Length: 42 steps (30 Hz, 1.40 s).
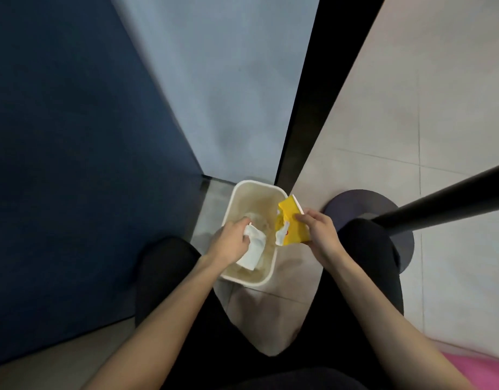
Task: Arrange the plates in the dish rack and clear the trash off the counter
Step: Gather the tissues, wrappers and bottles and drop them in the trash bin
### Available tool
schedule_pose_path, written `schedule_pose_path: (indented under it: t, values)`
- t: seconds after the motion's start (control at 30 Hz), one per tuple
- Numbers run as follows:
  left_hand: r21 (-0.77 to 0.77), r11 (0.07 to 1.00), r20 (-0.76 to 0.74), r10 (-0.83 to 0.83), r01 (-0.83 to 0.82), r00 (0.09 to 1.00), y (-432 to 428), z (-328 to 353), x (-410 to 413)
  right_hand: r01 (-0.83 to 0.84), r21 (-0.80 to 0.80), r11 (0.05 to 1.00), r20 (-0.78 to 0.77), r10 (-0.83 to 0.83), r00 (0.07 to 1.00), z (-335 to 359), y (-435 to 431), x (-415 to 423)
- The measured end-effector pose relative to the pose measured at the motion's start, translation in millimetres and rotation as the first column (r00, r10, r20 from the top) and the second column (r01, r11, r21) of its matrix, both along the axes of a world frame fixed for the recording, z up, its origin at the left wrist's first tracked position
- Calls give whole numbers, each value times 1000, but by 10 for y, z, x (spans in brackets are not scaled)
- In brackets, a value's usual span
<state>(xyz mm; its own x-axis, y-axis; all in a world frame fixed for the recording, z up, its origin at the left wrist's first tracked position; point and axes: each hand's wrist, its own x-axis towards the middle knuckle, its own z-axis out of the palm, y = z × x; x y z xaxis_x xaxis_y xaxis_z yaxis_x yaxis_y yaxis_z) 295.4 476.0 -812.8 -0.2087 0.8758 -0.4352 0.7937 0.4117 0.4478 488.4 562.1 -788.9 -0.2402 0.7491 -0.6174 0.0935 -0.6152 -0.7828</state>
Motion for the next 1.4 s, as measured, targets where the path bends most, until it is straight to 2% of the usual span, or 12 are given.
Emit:
schedule_pose_path:
  t: [0.33, 0.43, 0.5, 0.6, 0.67, 0.73, 0.83, 0.93, 1.1, 1.23, 1.33, 1.4]
  values:
    - [-326, 933, -31, -173, 154, 984, 263, -496, 98, -8, 126, 992, 39, 3, 999, 90, -75, 49]
    - [-325, 913, -77, -285, 246, 956, 183, -586, 139, -25, 116, 993, 61, 18, 998, 119, -166, 145]
    - [-211, 928, -67, -327, 307, 943, 210, -513, 128, -24, 109, 994, 74, 16, 997, 120, -170, 194]
    - [136, 951, -28, -275, 276, 961, 243, -293, -8, -35, 75, 997, 92, 28, 995, -6, -167, 233]
    - [367, 920, -11, -146, 140, 989, 169, -163, -141, -48, 38, 998, 107, 43, 993, -98, -222, 259]
    - [454, 890, 10, 40, -40, 999, 87, -91, -300, -60, 8, 998, 101, 59, 993, -109, -265, 264]
    - [188, 952, 16, 243, -242, 970, 37, 1, -370, -111, -9, 994, 115, 111, 987, -97, -301, 232]
    - [-100, 981, -26, 167, -168, 986, 41, -19, -266, -175, -8, 984, 139, 175, 975, -131, -267, 102]
    - [-131, 977, -77, 160, -169, 984, -9, -110, -258, -388, 144, 910, 288, 336, 897, -141, -71, -362]
    - [-124, 978, -60, 161, -168, 985, -8, -64, -248, -555, 149, 818, 530, 408, 743, -238, 155, -605]
    - [-142, 976, -58, 158, -165, 986, -24, -30, -243, -614, 87, 785, 544, 478, 689, -313, 244, -616]
    - [-161, 973, -65, 155, -164, 986, -32, 9, -248, -645, 168, 746, 580, 454, 676, -269, 207, -555]
